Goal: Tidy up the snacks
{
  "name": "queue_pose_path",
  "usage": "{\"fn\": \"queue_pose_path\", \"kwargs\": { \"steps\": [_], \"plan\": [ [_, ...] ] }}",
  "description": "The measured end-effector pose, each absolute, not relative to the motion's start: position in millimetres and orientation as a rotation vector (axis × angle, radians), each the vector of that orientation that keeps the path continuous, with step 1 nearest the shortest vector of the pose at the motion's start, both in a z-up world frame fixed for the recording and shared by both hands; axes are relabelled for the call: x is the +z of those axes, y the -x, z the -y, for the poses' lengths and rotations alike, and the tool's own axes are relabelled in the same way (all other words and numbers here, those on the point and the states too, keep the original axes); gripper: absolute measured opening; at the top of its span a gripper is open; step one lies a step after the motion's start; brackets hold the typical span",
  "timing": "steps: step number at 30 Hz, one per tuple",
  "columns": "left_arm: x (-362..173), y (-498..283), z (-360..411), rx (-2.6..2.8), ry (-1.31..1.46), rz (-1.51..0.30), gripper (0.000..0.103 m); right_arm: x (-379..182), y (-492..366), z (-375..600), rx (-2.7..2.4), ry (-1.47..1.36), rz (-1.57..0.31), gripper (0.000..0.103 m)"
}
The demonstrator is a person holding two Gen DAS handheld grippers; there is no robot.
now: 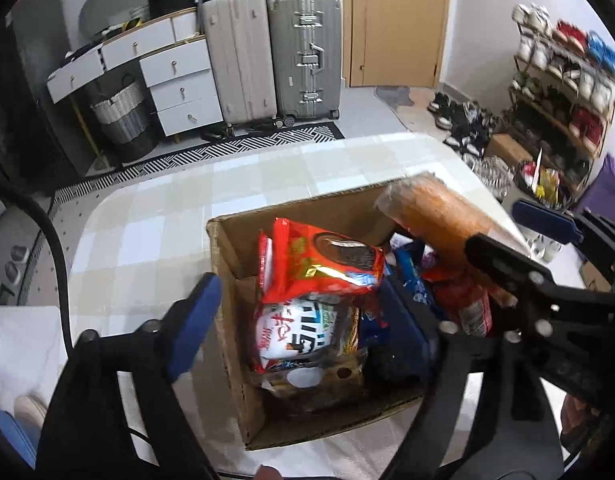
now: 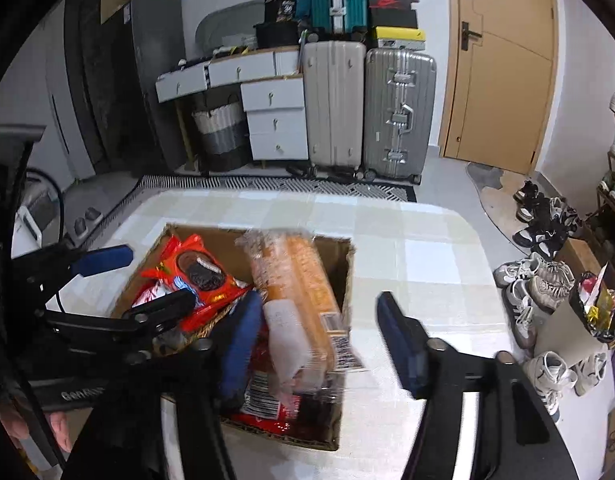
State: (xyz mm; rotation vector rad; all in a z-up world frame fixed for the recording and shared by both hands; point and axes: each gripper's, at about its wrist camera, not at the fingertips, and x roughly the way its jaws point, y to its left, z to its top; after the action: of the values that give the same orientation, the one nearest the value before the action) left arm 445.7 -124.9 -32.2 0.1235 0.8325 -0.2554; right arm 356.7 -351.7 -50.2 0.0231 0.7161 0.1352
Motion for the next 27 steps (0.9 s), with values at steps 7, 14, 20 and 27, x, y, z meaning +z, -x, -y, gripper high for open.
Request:
{"fn": "queue_pose_path", "kwargs": {
  "steps": [7, 14, 20, 27],
  "plan": [
    [-24.9, -438.3, 115.6, -0.254, -0.13, -0.833, 0.091, -41.0, -345.2, 358.1, 0.197, -0.064, -0.671, 0.083],
    [-18.8, -431.4, 110.6, -0.246, -0.115, -0.818, 0.098, -40.0, -340.7, 359.3, 0.228, -0.091, -0.677, 0.083],
    [-17.2, -429.7, 106.6, -0.249, -0.109, -0.816, 0.101, -36.7, -340.8, 359.5, 0.235, -0.111, -0.653, 0.083],
    [-2.4, -414.8, 98.8, -0.261, -0.072, -0.765, 0.101, -15.6, -322.7, 369.5, 0.259, -0.144, -0.543, 0.083]
  ]
}}
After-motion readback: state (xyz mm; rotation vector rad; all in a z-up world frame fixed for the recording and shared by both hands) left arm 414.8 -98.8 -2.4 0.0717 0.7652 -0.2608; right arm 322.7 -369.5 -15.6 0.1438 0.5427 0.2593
